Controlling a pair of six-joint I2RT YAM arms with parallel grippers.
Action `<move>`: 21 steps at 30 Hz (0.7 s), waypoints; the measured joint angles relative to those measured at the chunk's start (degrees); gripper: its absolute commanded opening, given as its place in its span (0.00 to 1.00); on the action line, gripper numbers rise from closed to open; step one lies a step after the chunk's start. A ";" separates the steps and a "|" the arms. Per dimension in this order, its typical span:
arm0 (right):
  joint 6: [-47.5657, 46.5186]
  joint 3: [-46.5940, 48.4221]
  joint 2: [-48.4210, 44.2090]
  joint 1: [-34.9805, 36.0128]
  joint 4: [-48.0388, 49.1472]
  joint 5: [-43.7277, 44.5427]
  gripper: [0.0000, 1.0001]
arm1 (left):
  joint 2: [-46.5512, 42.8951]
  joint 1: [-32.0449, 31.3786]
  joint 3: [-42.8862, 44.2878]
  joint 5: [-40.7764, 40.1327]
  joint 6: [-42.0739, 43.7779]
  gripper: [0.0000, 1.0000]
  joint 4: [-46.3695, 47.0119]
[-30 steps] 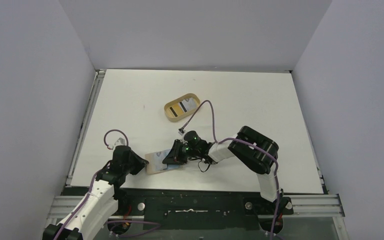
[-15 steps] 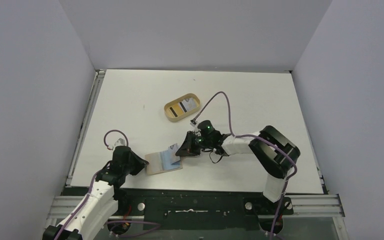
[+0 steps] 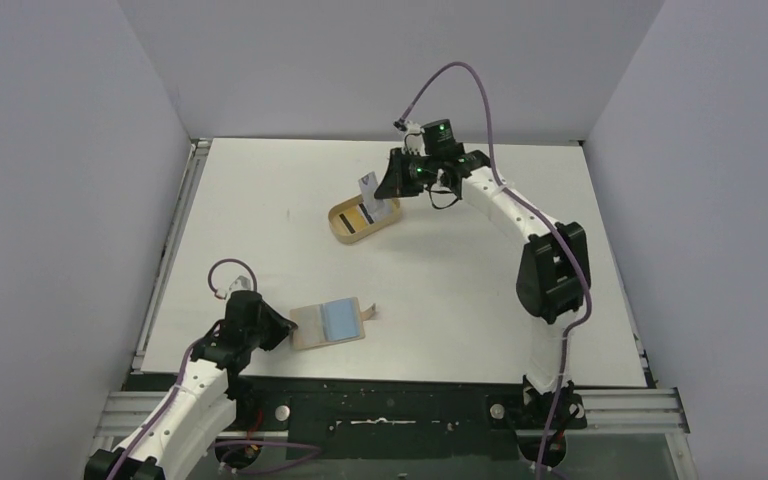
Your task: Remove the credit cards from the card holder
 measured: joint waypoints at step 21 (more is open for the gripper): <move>-12.50 21.66 23.23 -3.96 -17.73 0.00 0.00 | 0.46 -0.35 0.37 0.00 0.04 0.00 -0.44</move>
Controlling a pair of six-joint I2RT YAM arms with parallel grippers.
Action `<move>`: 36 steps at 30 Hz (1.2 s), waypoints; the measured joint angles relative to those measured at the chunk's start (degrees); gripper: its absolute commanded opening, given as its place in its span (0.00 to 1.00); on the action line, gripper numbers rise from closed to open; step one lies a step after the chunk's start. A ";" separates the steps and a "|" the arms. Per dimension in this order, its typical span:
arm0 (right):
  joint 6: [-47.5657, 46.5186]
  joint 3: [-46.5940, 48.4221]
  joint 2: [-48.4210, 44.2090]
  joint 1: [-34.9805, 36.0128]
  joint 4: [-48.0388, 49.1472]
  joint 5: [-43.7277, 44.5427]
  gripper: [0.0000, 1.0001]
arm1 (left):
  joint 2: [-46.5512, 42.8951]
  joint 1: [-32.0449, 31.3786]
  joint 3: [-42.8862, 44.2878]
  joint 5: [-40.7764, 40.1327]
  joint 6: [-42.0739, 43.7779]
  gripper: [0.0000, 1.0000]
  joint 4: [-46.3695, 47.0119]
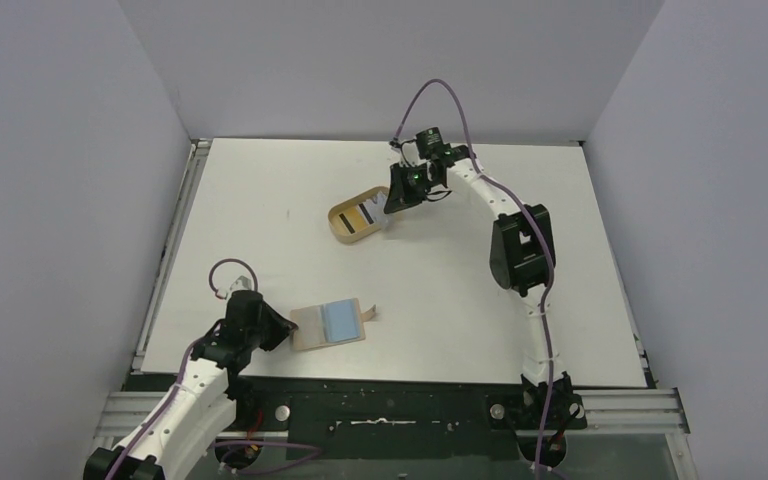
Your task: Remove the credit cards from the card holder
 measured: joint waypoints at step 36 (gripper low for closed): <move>3.43 17.62 11.76 -2.84 -1.68 -0.48 0.41 | 3.04 0.00 2.67 0.39 0.22 0.00 -1.29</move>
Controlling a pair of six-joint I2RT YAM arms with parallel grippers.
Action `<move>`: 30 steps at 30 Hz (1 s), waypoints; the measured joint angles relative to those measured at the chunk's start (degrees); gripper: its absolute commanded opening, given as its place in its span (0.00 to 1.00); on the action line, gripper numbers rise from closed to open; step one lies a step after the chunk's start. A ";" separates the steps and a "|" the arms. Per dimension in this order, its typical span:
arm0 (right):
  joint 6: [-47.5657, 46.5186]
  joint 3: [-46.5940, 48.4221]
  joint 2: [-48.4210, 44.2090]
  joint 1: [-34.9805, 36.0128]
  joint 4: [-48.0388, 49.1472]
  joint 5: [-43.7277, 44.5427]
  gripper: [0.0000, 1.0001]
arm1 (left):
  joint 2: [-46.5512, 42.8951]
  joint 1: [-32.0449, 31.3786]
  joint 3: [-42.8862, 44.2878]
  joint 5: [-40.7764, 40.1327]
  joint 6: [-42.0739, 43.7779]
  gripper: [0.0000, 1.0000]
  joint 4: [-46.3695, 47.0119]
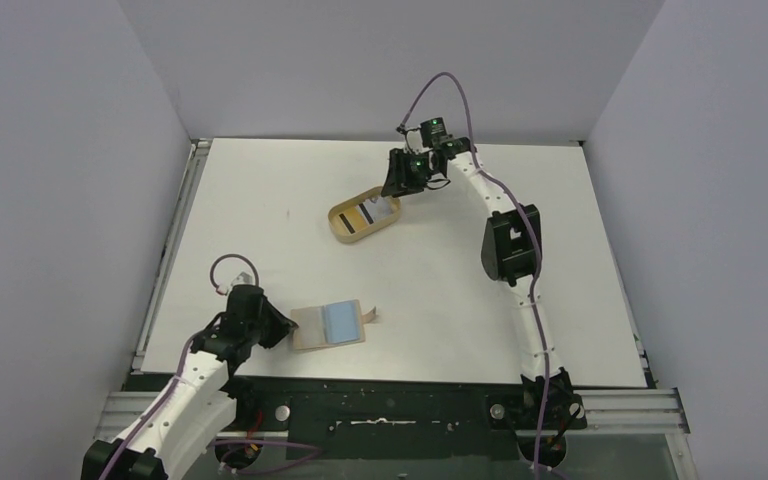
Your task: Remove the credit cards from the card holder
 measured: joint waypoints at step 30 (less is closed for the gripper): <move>8.35 -50.34 -38.77 25.53 22.14 2.80 0.50 | 13.03 -23.89 32.83 -26.67 4.31 0.00 -25.33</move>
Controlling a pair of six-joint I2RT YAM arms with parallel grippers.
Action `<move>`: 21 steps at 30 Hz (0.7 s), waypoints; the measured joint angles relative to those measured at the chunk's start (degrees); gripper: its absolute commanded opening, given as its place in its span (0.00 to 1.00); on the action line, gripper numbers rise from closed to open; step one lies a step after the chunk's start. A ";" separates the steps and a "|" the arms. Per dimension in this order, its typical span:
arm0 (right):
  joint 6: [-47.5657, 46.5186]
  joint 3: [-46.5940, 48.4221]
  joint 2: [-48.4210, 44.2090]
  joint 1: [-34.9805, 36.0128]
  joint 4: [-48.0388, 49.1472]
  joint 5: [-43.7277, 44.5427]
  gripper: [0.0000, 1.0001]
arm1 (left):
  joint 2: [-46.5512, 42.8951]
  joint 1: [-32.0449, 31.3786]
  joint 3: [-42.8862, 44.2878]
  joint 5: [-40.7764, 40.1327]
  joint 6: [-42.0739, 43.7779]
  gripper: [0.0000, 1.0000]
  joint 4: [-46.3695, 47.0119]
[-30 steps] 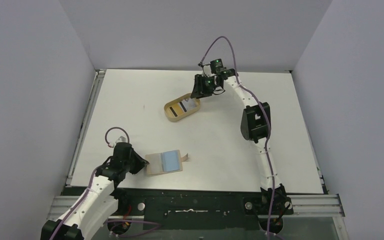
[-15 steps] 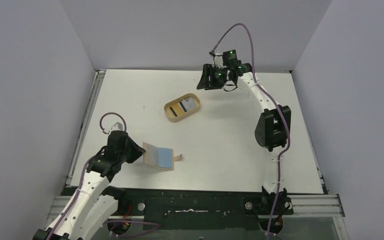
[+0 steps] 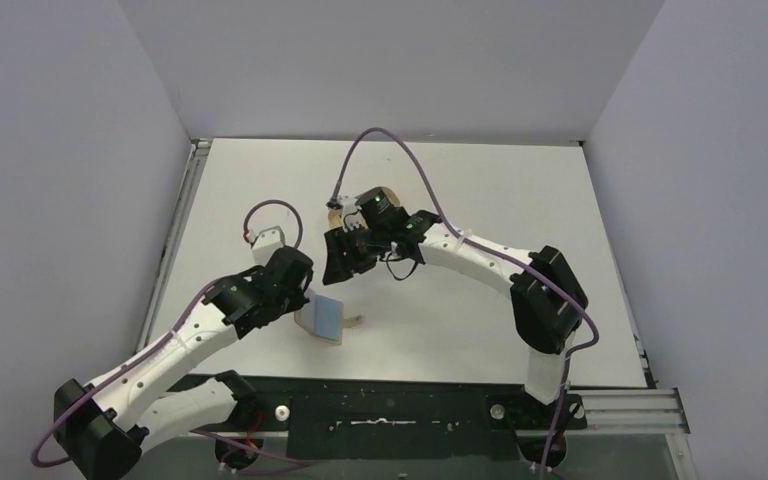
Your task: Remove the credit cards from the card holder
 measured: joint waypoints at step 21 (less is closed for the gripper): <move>10.01 -21.33 -7.50 9.31 25.38 16.63 0.73 | 5.31 -3.15 12.66 -10.95 -4.81 0.00 -9.44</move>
